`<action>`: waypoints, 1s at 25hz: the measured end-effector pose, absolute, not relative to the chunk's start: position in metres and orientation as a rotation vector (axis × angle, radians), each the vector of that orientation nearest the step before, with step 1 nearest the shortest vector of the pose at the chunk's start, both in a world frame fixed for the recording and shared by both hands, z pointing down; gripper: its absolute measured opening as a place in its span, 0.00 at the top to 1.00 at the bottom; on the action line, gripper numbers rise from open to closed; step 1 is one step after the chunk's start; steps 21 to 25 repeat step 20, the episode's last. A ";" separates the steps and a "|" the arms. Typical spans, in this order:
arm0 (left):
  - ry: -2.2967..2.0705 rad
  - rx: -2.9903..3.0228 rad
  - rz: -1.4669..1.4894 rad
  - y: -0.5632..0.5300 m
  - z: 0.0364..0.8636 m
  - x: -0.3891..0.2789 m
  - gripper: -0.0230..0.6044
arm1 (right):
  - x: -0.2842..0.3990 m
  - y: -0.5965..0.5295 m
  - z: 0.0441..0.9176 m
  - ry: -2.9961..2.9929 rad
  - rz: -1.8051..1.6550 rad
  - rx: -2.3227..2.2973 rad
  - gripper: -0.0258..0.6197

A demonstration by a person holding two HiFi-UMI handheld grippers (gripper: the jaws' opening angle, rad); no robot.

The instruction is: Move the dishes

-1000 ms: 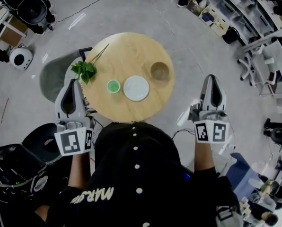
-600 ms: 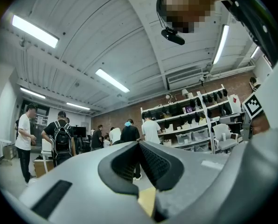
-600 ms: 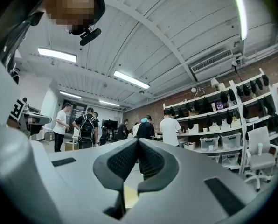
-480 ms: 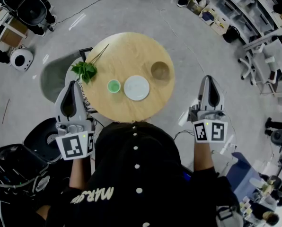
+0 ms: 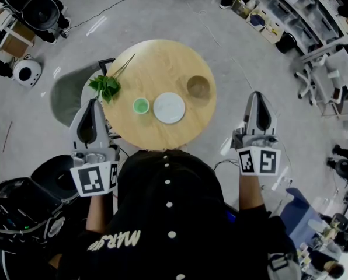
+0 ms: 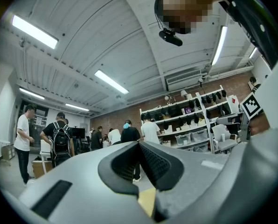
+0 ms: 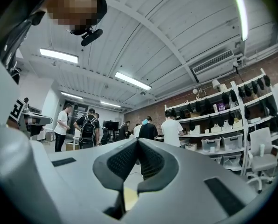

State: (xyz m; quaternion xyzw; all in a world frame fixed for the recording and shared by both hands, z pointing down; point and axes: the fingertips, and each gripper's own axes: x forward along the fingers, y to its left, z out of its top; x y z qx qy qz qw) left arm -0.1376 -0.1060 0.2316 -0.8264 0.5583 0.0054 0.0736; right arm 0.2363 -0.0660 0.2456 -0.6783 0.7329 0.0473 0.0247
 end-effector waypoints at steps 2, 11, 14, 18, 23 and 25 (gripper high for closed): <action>1.673 -2.484 0.015 -0.110 0.231 -0.138 0.96 | 0.234 -0.070 0.245 2.274 0.151 -2.100 0.97; 1.649 -2.499 0.014 -0.143 0.217 -0.126 0.96 | 0.235 -0.105 0.240 2.288 0.140 -2.109 0.96; 1.647 -2.507 0.006 -0.161 0.211 -0.134 0.96 | 0.225 -0.123 0.234 2.285 0.133 -2.110 0.96; 1.651 -2.493 0.016 -0.141 0.217 -0.153 0.96 | 0.206 -0.105 0.241 2.292 0.136 -2.101 0.96; 1.653 -2.483 0.034 -0.115 0.226 -0.165 0.96 | 0.194 -0.081 0.251 2.296 0.143 -2.099 0.96; 1.653 -2.483 0.034 -0.115 0.226 -0.165 0.96 | 0.194 -0.081 0.251 2.296 0.143 -2.099 0.96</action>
